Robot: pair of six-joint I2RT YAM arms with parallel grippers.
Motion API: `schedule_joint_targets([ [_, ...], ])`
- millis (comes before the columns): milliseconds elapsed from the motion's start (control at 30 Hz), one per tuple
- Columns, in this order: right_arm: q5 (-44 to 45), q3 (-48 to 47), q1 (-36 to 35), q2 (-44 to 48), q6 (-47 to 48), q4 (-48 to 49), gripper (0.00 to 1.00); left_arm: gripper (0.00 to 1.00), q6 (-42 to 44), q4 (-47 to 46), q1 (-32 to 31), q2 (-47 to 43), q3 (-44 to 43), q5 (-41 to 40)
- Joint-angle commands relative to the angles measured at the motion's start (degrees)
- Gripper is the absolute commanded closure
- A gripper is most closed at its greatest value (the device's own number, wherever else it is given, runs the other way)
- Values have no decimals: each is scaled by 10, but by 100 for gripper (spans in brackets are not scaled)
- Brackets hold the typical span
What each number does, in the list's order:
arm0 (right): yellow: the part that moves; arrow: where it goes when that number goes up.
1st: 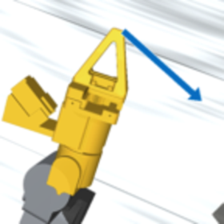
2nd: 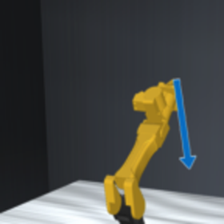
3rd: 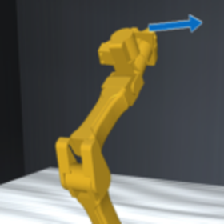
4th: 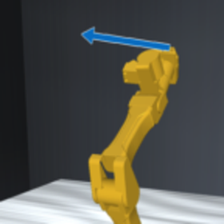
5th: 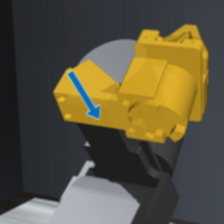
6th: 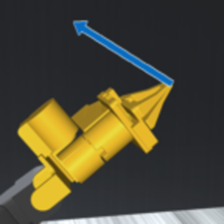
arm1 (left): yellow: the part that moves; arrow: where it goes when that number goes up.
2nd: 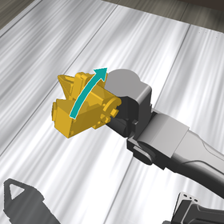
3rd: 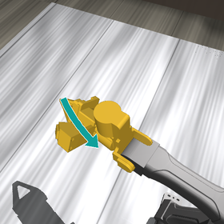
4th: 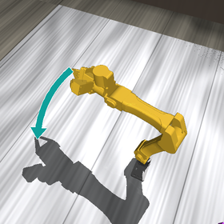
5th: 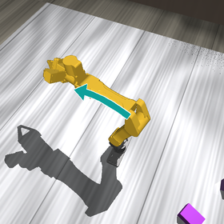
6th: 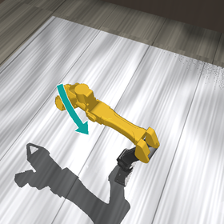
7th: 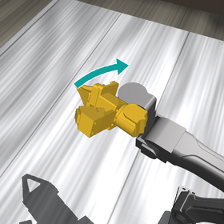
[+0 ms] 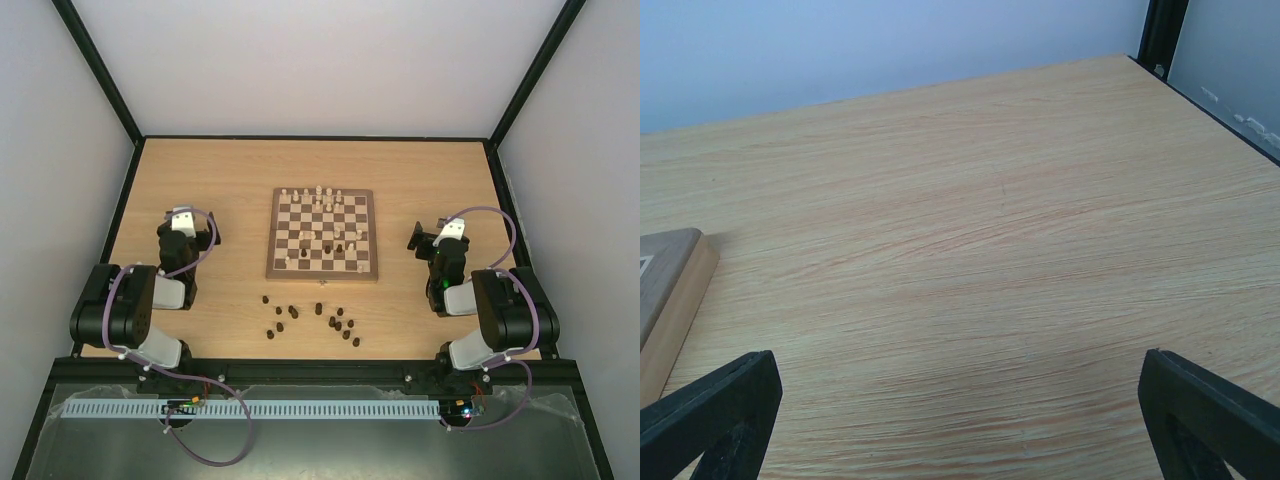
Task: Set up the chess pieces on the board
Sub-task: Pick up the chess piece from the chessboard.
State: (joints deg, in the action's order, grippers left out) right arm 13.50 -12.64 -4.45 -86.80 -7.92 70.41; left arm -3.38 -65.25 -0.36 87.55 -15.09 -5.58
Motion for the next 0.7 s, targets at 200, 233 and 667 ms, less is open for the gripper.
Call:
schedule_joint_targets([
  [200, -28, 3, 2, 39, 13, -7, 1, 1, 6, 59, -17, -26, -48, -43],
  [233, -25, 0, 1, 65, 11, -38, 1, 1, 12, 78, -22, -28, -57, -43],
  [667, -88, -349, -1, 194, -162, -735, 1, 0, -10, 284, -91, -213, -108, -50],
])
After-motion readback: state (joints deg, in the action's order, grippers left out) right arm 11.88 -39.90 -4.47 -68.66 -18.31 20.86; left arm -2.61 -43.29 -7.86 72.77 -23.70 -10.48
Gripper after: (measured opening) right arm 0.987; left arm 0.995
